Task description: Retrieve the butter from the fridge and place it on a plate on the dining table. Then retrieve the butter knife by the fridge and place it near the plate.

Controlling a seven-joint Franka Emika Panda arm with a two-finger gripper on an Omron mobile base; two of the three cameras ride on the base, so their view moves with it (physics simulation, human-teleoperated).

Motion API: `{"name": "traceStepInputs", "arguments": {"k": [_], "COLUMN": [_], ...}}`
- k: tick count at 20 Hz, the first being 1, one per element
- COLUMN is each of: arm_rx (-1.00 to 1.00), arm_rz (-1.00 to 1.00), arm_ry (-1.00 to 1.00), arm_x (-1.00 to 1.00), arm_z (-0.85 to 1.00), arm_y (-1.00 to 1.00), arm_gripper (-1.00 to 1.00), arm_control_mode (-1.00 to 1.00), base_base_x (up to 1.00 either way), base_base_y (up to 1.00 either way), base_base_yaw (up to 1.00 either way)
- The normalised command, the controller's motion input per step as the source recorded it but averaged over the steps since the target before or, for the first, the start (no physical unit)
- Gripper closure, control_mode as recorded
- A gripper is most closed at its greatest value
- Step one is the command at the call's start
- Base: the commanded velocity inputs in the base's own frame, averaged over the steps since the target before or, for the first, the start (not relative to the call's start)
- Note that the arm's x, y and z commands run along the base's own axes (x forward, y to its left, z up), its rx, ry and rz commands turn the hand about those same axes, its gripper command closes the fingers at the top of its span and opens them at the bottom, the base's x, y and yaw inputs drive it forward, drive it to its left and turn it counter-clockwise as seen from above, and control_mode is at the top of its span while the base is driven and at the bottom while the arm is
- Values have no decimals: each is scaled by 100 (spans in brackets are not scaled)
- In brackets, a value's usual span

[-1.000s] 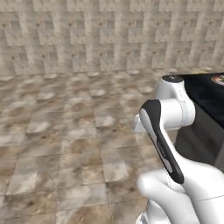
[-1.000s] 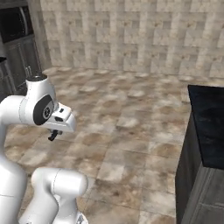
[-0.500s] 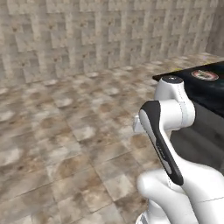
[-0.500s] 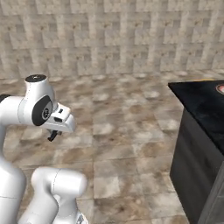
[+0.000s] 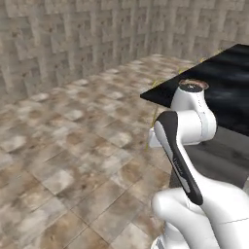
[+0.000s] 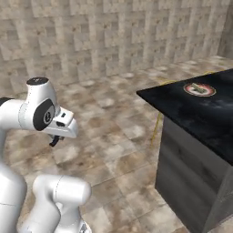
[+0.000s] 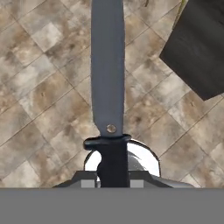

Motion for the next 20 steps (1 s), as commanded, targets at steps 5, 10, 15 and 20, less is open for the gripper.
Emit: {"name": "traceStepInputs", "arguments": {"k": [5, 10, 15, 20], "arm_rx": [0, 0, 0, 0], "arm_rz": [0, 0, 0, 0], "arm_ry": [0, 0, 0, 0], "arm_x": [0, 0, 0, 0], "arm_z": [0, 0, 0, 0], "arm_y": [0, 0, 0, 0], "arm_gripper": [100, 100, 100, 100], "arm_control_mode": [100, 100, 100, 100], "base_base_x": [100, 88, 70, 69], "base_base_y": [86, 98, 100, 100], "base_base_yaw": [-60, -59, -57, -57]}}
